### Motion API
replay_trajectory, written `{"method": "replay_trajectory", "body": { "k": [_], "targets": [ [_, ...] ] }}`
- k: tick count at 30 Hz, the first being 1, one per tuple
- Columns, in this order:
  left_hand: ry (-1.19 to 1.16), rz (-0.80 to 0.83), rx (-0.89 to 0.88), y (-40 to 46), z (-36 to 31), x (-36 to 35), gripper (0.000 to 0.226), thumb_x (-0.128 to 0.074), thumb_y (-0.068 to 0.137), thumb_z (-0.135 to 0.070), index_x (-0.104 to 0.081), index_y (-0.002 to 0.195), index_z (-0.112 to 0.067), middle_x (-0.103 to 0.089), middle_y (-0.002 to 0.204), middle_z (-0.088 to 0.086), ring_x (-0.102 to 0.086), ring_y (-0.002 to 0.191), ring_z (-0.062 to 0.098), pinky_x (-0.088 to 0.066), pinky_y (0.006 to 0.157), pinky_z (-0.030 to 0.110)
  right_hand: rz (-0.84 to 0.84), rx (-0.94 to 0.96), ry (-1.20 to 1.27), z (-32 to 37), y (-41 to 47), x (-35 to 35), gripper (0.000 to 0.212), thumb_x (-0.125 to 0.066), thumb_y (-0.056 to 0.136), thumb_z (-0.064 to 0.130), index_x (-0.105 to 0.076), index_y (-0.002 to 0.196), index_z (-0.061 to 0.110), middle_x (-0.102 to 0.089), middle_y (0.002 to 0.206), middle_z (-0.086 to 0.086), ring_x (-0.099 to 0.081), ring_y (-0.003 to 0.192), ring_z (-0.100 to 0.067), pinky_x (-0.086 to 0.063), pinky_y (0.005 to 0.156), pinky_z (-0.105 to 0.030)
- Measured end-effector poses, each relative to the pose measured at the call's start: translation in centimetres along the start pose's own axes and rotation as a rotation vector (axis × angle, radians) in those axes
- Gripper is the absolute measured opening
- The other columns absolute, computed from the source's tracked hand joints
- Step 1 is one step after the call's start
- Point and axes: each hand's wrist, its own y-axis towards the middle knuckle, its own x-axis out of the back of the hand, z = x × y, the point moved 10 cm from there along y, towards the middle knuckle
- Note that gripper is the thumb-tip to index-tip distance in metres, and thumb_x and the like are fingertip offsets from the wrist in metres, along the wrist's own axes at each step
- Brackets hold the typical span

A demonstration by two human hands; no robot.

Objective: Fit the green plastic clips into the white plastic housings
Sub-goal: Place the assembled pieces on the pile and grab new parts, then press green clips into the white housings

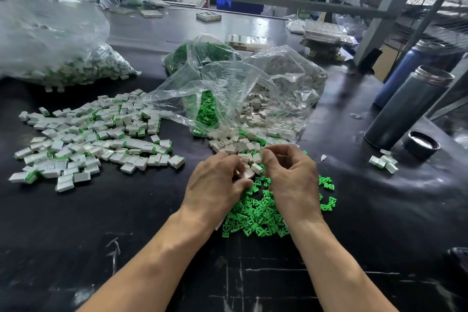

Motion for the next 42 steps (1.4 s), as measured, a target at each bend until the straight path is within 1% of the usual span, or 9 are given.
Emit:
{"method": "replay_trajectory", "body": {
  "k": [4,12,15,19,21,24,30,36,42],
  "targets": [
    [0.085,-0.045,-0.049,0.1,-0.6,0.4,0.018,-0.075,0.088,-0.046,-0.069,0.101,-0.033,-0.063,0.1,-0.012,-0.058,0.098,0.012,-0.046,0.093,0.031,-0.015,0.003,0.026,0.0,0.0,0.3,0.003,-0.075,0.095,0.025,-0.076,0.093,0.026,-0.071,0.072,0.013,-0.064,0.064,0.004,-0.047,0.054,-0.011],
    [0.077,-0.049,-0.112,0.2,-0.9,0.6,0.02,-0.064,0.096,-0.045,-0.071,0.112,-0.035,-0.066,0.107,-0.011,-0.06,0.097,0.012,-0.047,0.096,0.032,0.025,-0.005,0.03,-0.1,0.0,-0.2,0.008,-0.073,0.096,0.02,-0.077,0.095,0.028,-0.073,0.075,0.015,-0.065,0.066,0.005,-0.047,0.056,-0.009],
    [0.006,-0.026,-0.075,0.4,-0.2,0.5,0.016,-0.066,0.095,-0.046,-0.073,0.107,-0.038,-0.063,0.102,-0.016,-0.062,0.093,0.005,-0.051,0.086,0.026,0.042,-0.004,0.037,-0.1,-0.1,-0.4,0.01,-0.072,0.097,0.018,-0.077,0.099,0.026,-0.074,0.078,0.01,-0.067,0.068,0.005,-0.048,0.053,-0.009],
    [-0.585,-0.071,0.085,0.7,1.8,1.1,0.008,-0.073,0.093,-0.035,-0.077,0.097,-0.03,-0.07,0.08,-0.01,-0.063,0.065,-0.001,-0.05,0.058,0.019,0.091,-0.011,0.072,0.2,-0.1,-0.8,0.011,-0.072,0.097,0.014,-0.077,0.1,0.023,-0.076,0.085,0.006,-0.069,0.071,0.004,-0.051,0.054,-0.011],
    [-0.921,-0.075,0.165,0.8,2.4,1.2,0.011,-0.075,0.09,-0.032,-0.078,0.096,-0.023,-0.074,0.079,-0.003,-0.064,0.065,0.005,-0.049,0.056,0.018,0.148,-0.011,0.083,0.4,-0.3,-1.3,0.01,-0.073,0.097,0.016,-0.077,0.099,0.024,-0.077,0.086,0.007,-0.071,0.075,0.0,-0.054,0.054,-0.015],
    [-1.157,-0.017,0.202,0.7,1.9,0.5,0.017,-0.073,0.085,-0.03,-0.077,0.096,-0.017,-0.074,0.08,0.005,-0.065,0.066,0.013,-0.053,0.055,0.021,0.221,0.011,0.075,1.1,-0.9,-2.2,0.009,-0.073,0.096,0.019,-0.076,0.096,0.028,-0.077,0.088,0.01,-0.073,0.079,-0.009,-0.06,0.055,-0.03],
    [-1.169,0.05,0.165,0.7,1.3,-0.2,0.027,-0.078,0.082,-0.025,-0.075,0.105,-0.011,-0.077,0.089,0.012,-0.071,0.078,0.02,-0.06,0.071,0.029,0.204,0.066,0.023,1.9,-1.3,-2.1,0.007,-0.074,0.096,0.021,-0.076,0.099,0.027,-0.076,0.091,0.007,-0.074,0.081,-0.015,-0.064,0.069,-0.045],
    [-1.168,0.032,0.179,0.8,1.6,-0.3,0.02,-0.078,0.084,-0.013,-0.075,0.103,-0.009,-0.077,0.088,0.009,-0.072,0.076,0.018,-0.058,0.067,0.023,0.143,0.014,0.071,1.6,-1.0,-1.2,0.015,-0.071,0.098,0.017,-0.077,0.094,0.032,-0.073,0.082,0.002,-0.071,0.061,-0.024,-0.049,0.044,-0.021],
    [-1.197,0.033,0.174,0.8,1.4,-0.4,0.029,-0.078,0.075,-0.018,-0.075,0.101,-0.007,-0.077,0.084,0.009,-0.072,0.074,0.017,-0.058,0.068,0.022,0.149,0.025,0.087,1.9,-1.0,-1.3,0.017,-0.07,0.098,0.013,-0.076,0.101,0.029,-0.074,0.081,0.003,-0.07,0.057,-0.019,-0.048,0.049,-0.017]
  ]
}}
